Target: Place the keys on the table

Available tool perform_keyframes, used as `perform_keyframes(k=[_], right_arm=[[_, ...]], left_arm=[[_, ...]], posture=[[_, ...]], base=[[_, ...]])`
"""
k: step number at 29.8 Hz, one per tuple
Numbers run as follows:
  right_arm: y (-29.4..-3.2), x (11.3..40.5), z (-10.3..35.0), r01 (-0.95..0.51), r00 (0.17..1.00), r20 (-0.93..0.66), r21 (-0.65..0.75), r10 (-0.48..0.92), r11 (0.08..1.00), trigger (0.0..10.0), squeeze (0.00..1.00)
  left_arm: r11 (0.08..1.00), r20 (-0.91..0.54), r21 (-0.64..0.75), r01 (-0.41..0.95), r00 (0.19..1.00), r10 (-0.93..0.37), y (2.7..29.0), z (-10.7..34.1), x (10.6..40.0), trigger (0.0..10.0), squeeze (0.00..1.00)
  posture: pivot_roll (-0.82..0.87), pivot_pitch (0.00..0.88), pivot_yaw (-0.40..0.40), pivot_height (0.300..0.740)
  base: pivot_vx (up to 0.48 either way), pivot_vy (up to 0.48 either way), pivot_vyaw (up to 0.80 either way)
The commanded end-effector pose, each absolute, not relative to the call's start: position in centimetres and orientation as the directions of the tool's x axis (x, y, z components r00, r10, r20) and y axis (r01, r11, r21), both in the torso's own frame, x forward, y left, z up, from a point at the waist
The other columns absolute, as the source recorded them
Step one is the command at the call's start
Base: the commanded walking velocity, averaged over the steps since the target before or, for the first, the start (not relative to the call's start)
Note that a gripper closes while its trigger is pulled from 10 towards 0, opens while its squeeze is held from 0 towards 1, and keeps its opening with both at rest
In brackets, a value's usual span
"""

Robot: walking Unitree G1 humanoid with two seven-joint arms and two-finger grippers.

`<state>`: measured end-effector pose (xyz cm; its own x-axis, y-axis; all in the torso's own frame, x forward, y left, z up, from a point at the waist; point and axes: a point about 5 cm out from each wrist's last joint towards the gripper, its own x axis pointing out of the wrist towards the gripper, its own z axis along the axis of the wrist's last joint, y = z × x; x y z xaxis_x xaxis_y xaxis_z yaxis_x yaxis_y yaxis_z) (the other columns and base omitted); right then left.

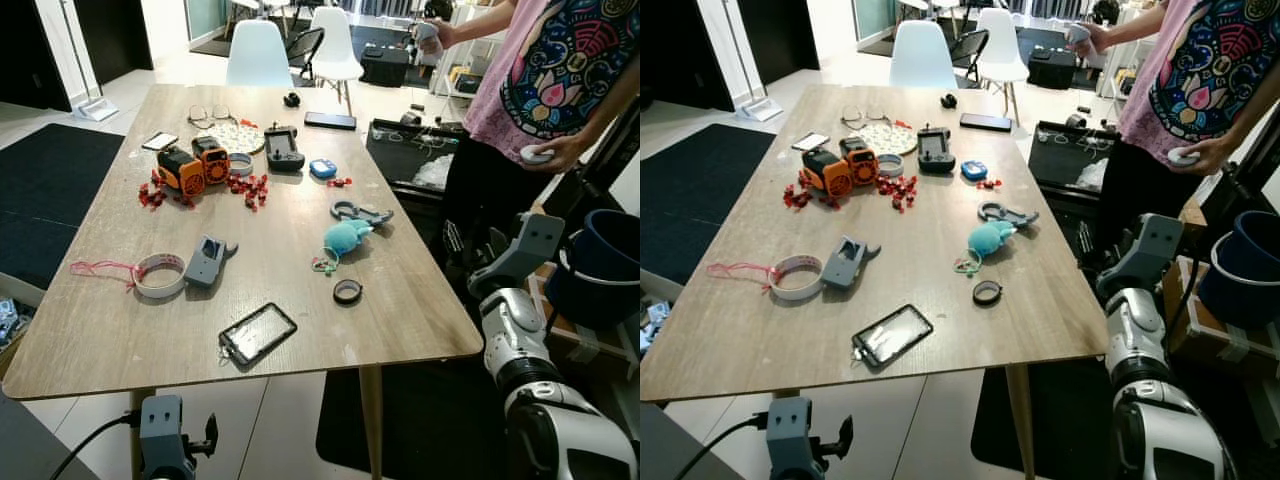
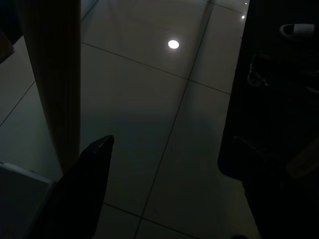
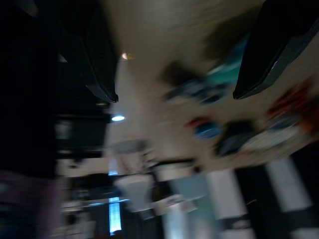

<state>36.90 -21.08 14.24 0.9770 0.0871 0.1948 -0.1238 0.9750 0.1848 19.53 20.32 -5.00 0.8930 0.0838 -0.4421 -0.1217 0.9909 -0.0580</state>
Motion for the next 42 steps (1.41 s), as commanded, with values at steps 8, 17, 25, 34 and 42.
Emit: perform_keyframes(k=[8,17,25,34,42], right_arm=[[-28.1,34.4,12.3,0.255,0.955,0.096,0.219,-0.281,0.942,10.0,0.0],[-37.1,27.1,8.6,0.597,0.798,-0.069,0.225,-0.599,0.77,10.0,0.0],[-33.6,22.1,-0.2,0.482,0.77,-0.481,0.008,-0.419,0.876,10.0,0.0],[-21.7,17.2,-8.2,-0.084,0.565,-0.823,0.012,0.057,0.996,10.0,0.0],[-19.9,17.2,-8.6,-0.112,0.561,-0.824,0.015,0.076,0.994,10.0,0.0]], left_arm=[[0.99,-0.453,-0.06,-0.131,0.887,0.09,20.1,-5.4,18.7,10.0,0.0],[0.988,-0.459,-0.054,-0.148,0.882,0.107,20.7,-5.6,17.9,10.0,0.0],[0.985,-0.496,-0.035,-0.167,0.859,0.128,21.1,-6.2,17.2,10.0,0.0],[0.985,-0.537,-0.03,-0.172,0.833,0.13,20.7,-6.7,16.9,10.0,0.0],[0.985,-0.538,-0.035,-0.167,0.834,0.122,20.4,-6.7,17.1,10.0,0.0]], posture=[[0.07,0.027,-0.094,0.74],[0.07,0.027,-0.093,0.74],[0.07,0.021,-0.092,0.74],[0.08,0.018,-0.09,0.74],[0.08,0.022,-0.088,0.74]], base=[[0.0,0.0,0.0],[0.0,0.0,0.0],[0.0,0.0,0.0],[0.0,0.0,0.0],[0.0,0.0,0.0]])
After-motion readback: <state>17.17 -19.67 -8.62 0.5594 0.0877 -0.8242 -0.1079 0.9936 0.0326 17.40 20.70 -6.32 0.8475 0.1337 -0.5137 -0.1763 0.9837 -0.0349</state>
